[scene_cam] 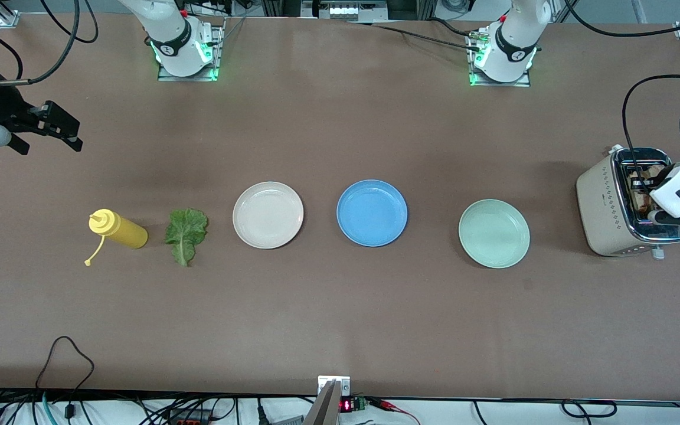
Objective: Make sandwich in blue plate with both arms
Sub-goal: 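Grasp the bread slice with the left gripper and lift it out, then carry the bread slice with the left gripper over the blue plate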
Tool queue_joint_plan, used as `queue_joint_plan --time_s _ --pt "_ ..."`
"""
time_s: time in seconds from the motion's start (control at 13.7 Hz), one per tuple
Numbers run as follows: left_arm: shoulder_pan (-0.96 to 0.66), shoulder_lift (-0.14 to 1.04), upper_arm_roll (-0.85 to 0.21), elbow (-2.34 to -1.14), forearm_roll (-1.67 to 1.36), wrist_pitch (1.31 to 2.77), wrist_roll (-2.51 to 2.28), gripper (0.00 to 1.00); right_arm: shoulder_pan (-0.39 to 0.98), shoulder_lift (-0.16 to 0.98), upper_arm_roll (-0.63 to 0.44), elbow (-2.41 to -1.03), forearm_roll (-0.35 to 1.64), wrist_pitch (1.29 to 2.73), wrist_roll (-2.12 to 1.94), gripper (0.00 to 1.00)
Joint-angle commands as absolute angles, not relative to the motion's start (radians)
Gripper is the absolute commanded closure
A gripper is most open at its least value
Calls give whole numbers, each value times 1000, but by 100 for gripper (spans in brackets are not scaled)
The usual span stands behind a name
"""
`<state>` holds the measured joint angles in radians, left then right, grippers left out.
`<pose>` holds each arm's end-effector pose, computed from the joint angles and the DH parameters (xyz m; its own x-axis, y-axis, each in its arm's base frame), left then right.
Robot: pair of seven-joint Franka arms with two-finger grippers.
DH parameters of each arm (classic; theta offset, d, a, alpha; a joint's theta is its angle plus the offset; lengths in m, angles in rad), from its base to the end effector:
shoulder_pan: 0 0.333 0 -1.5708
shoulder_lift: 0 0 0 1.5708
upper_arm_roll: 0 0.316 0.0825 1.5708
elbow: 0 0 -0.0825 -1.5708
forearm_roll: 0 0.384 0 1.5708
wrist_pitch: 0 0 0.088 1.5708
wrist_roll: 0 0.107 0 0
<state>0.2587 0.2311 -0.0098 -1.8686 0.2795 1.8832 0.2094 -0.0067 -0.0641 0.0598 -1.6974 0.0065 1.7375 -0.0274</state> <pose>0.5669 0.1656 0.3782 0.9619 -0.0476 -0.2691 -0.0999 -0.9778 -0.1841 0.5483 0.0307 0.6147 0.9914 0.0793 0.1039 0.0797 -0.9968 0.0002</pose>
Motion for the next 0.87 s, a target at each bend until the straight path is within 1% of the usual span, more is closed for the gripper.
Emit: queue_joint_plan --time_s 0.0,0.15,0.29,0.44,0.58,0.73,0.8 --pt "259 213 -26 -1752 293 1732 224 99 -14 -75 63 -1690 2 1726 -43 0" --pt "247 212 -41 -1657 290 1611 230 99 -14 -75 63 -1690 2 1726 -41 0" --pt "247 213 -87 -1562 290 1514 230 100 -14 -75 63 -1690 2 1726 -41 0" --pt "245 213 -150 -1491 290 1433 229 99 -14 -75 63 -1690 2 1726 -41 0" --pt "244 213 -237 -1465 243 1396 203 100 -14 -75 63 -1690 2 1726 -41 0" --pt "226 230 -338 -1471 215 1364 198 100 -14 -75 64 -1690 0 1726 -41 0" --pt "198 274 -378 -1470 203 1362 168 100 -14 -75 64 -1690 0 1726 -41 0"
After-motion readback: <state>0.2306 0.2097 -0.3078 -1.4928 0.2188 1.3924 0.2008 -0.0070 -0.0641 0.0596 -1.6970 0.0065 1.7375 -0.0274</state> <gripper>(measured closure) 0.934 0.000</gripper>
